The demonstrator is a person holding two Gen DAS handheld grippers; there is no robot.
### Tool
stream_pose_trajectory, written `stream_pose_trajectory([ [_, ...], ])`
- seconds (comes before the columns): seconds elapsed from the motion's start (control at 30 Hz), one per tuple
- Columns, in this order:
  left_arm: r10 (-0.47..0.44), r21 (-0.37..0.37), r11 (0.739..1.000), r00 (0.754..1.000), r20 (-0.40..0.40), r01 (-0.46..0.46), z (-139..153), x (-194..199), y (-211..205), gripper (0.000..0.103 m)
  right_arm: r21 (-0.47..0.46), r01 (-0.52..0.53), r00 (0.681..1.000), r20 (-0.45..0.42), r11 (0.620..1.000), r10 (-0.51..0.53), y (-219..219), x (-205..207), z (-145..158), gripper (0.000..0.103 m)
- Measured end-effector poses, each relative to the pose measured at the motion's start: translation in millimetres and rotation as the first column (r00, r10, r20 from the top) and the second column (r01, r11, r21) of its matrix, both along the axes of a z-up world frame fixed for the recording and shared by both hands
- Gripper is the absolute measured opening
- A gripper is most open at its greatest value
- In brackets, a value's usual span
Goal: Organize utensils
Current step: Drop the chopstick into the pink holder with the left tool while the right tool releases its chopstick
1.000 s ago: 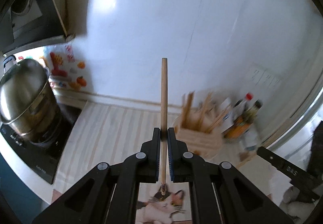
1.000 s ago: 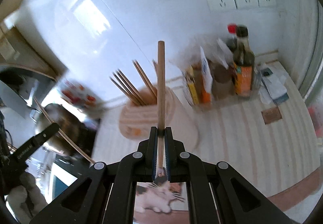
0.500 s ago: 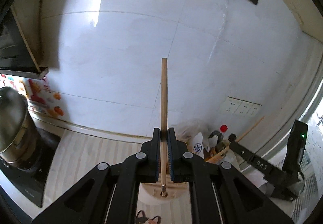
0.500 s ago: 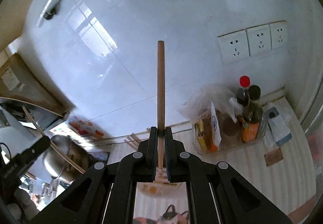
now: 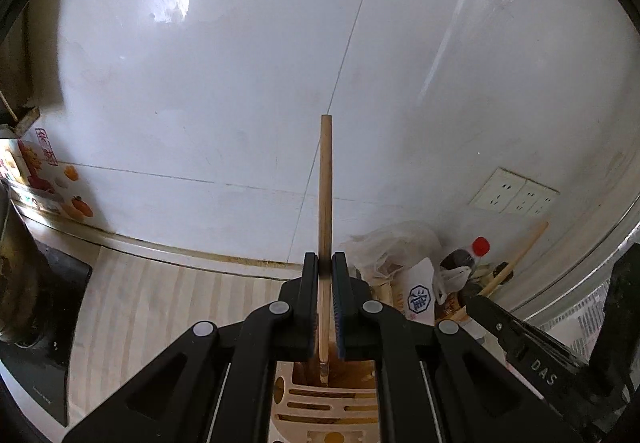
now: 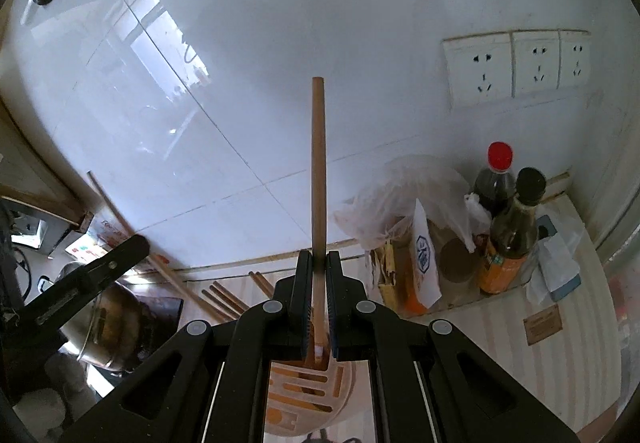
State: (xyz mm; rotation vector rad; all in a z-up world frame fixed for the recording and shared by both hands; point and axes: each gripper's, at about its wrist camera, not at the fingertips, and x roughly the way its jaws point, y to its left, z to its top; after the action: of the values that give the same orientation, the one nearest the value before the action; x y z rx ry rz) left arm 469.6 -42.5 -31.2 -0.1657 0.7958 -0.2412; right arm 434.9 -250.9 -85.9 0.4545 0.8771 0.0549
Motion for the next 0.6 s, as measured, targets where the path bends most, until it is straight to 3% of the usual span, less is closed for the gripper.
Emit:
stream_pose_trajectory([
  [0.17,-0.023,0.031,0.999,0.999,-0.033,0.024,-10,1,-5,0.005,-0.004,-0.018,1.0,-0.016,1.0,0.017,6,3,-10,0.007],
  [0.27,-0.029,0.039,0.999,0.999,-0.042,0.03,-7,-11,-1,0.01,0.003,-0.042,0.996,-0.074,0.999,0.043,9,6,-21,0.008],
  [0.3,-0.026,0.045,0.999,0.999,-0.027,0.028,-4,-17,2,0.016,-0.001,-0.043,0.996,-0.082,0.999,0.043,9,5,-21,0.018],
  [0.33,-0.005,0.068,0.998,1.0,-0.011,0.005,0,-25,6,0.022,-0.005,-0.041,0.995,-0.087,0.999,0.041,8,3,-22,0.037],
  [0.4,0.039,0.091,0.995,0.999,0.018,-0.041,4,-40,16,0.066,-0.012,-0.03,0.996,-0.086,0.999,0.029,6,-3,-22,0.056],
  [0.47,0.086,0.093,0.992,0.995,0.043,-0.09,5,-53,26,0.082,-0.034,-0.019,0.997,-0.081,0.999,0.016,4,-12,-21,0.056],
  [0.53,0.126,0.124,0.983,0.99,0.069,-0.134,2,-68,35,0.082,-0.068,-0.023,0.997,-0.074,0.997,0.018,5,-23,-20,0.059],
  [0.6,0.146,0.168,0.973,0.986,0.08,-0.158,-4,-79,38,0.097,-0.127,-0.024,0.998,-0.068,0.992,0.016,8,-37,-18,0.062],
])
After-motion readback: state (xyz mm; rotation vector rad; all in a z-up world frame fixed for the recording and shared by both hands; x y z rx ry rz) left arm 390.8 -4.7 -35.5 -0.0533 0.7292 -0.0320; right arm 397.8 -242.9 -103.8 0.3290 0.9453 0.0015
